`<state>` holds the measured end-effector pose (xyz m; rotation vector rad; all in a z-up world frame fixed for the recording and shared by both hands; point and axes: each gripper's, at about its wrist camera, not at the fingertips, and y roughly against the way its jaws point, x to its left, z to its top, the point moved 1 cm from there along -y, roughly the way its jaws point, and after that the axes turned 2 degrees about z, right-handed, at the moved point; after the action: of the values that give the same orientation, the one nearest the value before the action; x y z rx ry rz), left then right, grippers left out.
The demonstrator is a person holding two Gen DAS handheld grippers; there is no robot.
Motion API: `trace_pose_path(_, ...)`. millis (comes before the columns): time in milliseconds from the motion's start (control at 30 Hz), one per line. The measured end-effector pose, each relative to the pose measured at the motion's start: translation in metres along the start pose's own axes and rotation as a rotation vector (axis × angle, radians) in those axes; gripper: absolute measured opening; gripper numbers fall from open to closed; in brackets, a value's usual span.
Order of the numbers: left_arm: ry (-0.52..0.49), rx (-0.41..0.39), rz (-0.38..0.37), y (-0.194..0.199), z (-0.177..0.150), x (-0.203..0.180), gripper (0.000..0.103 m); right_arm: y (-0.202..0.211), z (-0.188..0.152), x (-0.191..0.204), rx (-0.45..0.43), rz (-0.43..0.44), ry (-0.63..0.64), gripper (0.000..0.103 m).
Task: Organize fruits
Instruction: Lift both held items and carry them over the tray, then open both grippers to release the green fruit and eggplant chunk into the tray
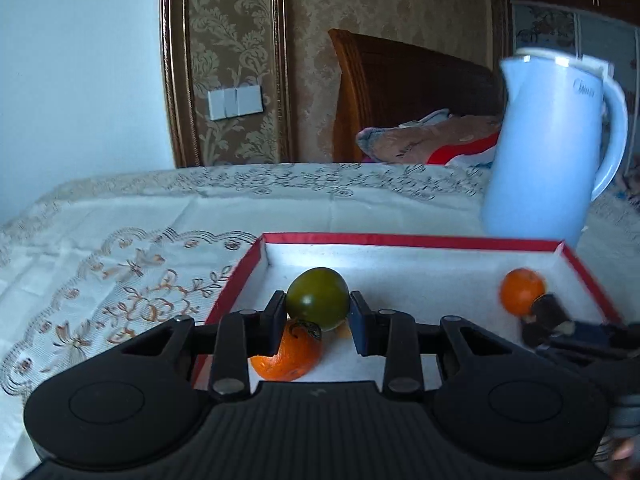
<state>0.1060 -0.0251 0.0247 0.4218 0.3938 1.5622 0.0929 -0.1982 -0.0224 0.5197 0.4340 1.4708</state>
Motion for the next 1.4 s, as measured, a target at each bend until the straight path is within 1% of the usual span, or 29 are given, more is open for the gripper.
trace_pose_path(67, 0.002, -0.027, -0.018, 0.009, 0.002, 0.0, 0.032, 0.0, 0.0, 0.0, 0.0, 0.001, 0.001, 0.03)
trace_pose_path(133, -0.018, -0.049, -0.041, 0.016, 0.001, -0.005, 0.032, 0.0, 0.0, 0.0, 0.0, 0.001, 0.0, 0.03)
trace_pose_path(200, -0.038, -0.042, -0.066, 0.017, -0.002, -0.011, 0.032, 0.0, 0.0, -0.001, 0.0, 0.002, -0.002, 0.03)
trace_pose_path(267, -0.052, -0.01, -0.077, 0.01, -0.006, -0.017, 0.032, 0.0, 0.0, -0.001, -0.002, 0.001, -0.007, 0.03)
trace_pose_path(333, -0.068, 0.026, -0.058, -0.001, -0.011, -0.019, 0.032, 0.0, 0.0, -0.002, -0.001, 0.002, -0.015, 0.03)
trace_pose_path(400, -0.048, 0.059, -0.043, -0.011, -0.013, -0.015, 0.032, 0.0, 0.0, -0.003, -0.002, 0.0, -0.015, 0.03)
trace_pose_path(500, -0.017, 0.061, -0.03, -0.018, -0.014, -0.006, 0.032, 0.0, 0.0, -0.003, -0.002, -0.001, -0.015, 0.03)
trace_pose_path(633, -0.047, 0.045, 0.018, -0.024, -0.02, -0.007, 0.032, -0.001, -0.002, -0.001, -0.001, -0.007, -0.009, 0.03)
trace_pose_path(800, -0.045, 0.038, 0.029, -0.026, -0.021, -0.005, 0.032, -0.001, -0.002, -0.001, -0.002, -0.008, -0.011, 0.03)
trace_pose_path(833, -0.052, 0.033, 0.031, -0.025, -0.023, -0.007, 0.032, -0.001, -0.002, -0.001, -0.002, -0.01, -0.009, 0.03)
trace_pose_path(900, -0.076, 0.016, 0.004, -0.024, -0.025, -0.009, 0.032, -0.001, -0.002, -0.001, -0.004, -0.01, -0.008, 0.03)
trace_pose_path(933, -0.096, 0.017, 0.007, -0.025, -0.026, -0.011, 0.032, -0.001, -0.002, -0.001, -0.004, -0.009, -0.01, 0.03)
trace_pose_path(967, -0.096, 0.018, 0.025, -0.026, -0.026, -0.011, 0.032, -0.001, -0.002, -0.002, -0.003, -0.008, -0.014, 0.03)
trace_pose_path(1067, -0.063, 0.027, 0.015, -0.026, -0.024, -0.006, 0.032, -0.001, -0.002, -0.003, -0.005, -0.007, -0.027, 0.03)
trace_pose_path(1100, -0.07, 0.028, 0.02, -0.027, -0.024, -0.007, 0.032, -0.001, -0.002, -0.004, -0.004, -0.005, -0.03, 0.031)
trace_pose_path(1133, -0.079, 0.025, 0.032, -0.026, -0.024, -0.008, 0.032, 0.0, -0.002, -0.003, -0.005, -0.003, -0.028, 0.035)
trace_pose_path(1167, -0.088, 0.022, 0.039, -0.026, -0.024, -0.01, 0.033, 0.0, -0.002, -0.003, -0.009, -0.004, -0.026, 0.045)
trace_pose_path(1233, -0.083, 0.022, 0.03, -0.025, -0.024, -0.009, 0.033, 0.004, -0.002, -0.002, -0.028, -0.003, -0.022, 0.053)
trace_pose_path(1300, -0.053, 0.029, 0.012, -0.024, -0.022, -0.004, 0.046, 0.01, -0.002, -0.001, -0.051, 0.004, -0.018, 0.058)
trace_pose_path(1333, -0.038, 0.032, 0.008, -0.024, -0.022, -0.002, 0.06, 0.012, -0.002, 0.0, -0.062, 0.001, -0.018, 0.066)
trace_pose_path(1367, -0.019, 0.031, 0.003, -0.024, -0.022, 0.001, 0.069, 0.013, -0.003, 0.0, -0.069, -0.003, -0.018, 0.069)
trace_pose_path(1400, -0.002, 0.032, -0.004, -0.023, -0.022, 0.004, 0.07, 0.014, -0.003, 0.0, -0.072, -0.003, -0.014, 0.069)
